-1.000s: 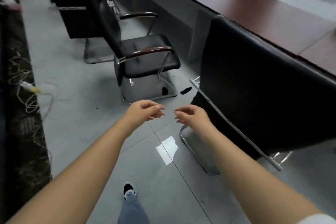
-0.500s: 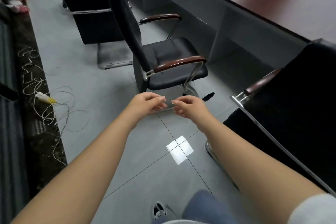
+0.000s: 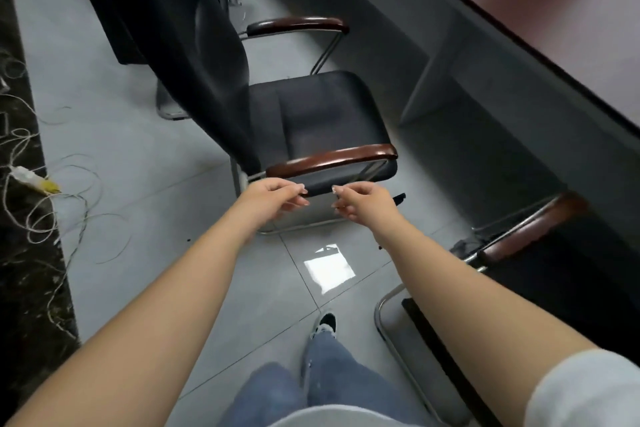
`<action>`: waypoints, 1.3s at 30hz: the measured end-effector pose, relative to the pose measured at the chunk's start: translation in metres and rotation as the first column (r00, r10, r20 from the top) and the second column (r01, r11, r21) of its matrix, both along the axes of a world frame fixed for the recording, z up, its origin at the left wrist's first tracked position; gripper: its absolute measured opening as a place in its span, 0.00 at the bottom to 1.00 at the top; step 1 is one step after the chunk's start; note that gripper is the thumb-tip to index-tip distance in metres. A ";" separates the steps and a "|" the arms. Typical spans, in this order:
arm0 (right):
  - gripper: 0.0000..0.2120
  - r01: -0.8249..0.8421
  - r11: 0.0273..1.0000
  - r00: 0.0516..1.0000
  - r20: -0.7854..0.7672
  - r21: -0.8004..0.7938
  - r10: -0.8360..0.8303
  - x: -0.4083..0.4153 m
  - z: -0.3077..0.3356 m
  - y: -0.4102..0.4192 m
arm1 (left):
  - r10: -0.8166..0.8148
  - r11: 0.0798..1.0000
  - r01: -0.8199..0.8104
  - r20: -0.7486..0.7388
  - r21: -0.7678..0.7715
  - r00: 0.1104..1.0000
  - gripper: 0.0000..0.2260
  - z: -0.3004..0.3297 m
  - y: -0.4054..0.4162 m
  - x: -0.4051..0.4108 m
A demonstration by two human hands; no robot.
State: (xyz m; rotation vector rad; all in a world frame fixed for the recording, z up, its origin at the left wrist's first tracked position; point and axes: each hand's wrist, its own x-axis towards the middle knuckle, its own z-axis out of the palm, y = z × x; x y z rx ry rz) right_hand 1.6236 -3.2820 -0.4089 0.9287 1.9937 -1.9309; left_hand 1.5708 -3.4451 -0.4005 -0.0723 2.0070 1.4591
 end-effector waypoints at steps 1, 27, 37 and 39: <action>0.04 0.016 1.000 1.000 0.021 -0.017 -0.016 -0.012 -0.005 0.006 | 0.019 1.000 -0.019 0.016 -0.002 1.000 0.08 -0.004 0.004 -0.009; 0.19 0.446 0.833 0.779 0.601 -0.327 -0.181 -0.168 -0.147 0.056 | -0.489 0.718 0.590 0.337 -0.370 0.805 0.23 -0.147 0.070 -0.231; 0.15 0.728 0.516 0.677 0.594 -0.452 -0.434 -0.169 -0.151 0.053 | -0.452 0.710 0.606 0.427 -0.360 0.783 0.16 -0.158 0.078 -0.215; 0.17 0.722 0.525 0.679 0.606 -0.450 -0.414 -0.172 -0.149 0.058 | -0.441 0.713 0.599 0.432 -0.364 0.787 0.13 -0.158 0.079 -0.214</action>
